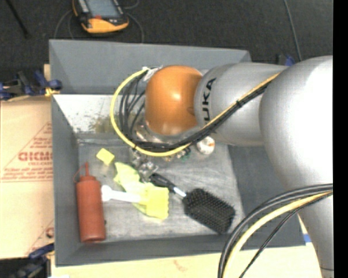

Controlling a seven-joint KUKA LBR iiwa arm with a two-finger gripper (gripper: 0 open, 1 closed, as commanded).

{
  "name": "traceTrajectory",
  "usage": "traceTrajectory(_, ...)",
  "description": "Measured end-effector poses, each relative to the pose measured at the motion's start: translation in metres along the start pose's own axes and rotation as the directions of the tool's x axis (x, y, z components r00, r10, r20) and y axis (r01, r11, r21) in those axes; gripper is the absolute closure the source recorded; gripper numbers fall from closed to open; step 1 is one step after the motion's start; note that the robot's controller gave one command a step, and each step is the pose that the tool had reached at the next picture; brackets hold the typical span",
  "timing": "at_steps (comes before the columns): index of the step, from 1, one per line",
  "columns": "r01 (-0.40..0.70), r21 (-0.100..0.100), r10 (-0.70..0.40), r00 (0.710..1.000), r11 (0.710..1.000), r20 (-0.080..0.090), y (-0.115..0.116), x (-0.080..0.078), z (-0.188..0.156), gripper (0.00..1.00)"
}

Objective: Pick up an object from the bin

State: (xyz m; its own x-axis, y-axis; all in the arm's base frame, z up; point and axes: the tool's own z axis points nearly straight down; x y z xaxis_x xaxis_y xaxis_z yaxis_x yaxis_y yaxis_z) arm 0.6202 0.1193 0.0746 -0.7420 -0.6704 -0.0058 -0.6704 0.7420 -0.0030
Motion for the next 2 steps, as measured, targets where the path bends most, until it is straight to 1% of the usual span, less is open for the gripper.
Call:
traceTrajectory(1,-0.001,0.000,0.001,1.000,1.000,0.000,0.000,0.000,0.000,1.00)
traceTrajectory(2,-0.107,-0.002,0.107,0.994,0.994,0.000,-0.005,0.009,-0.135,1.00)
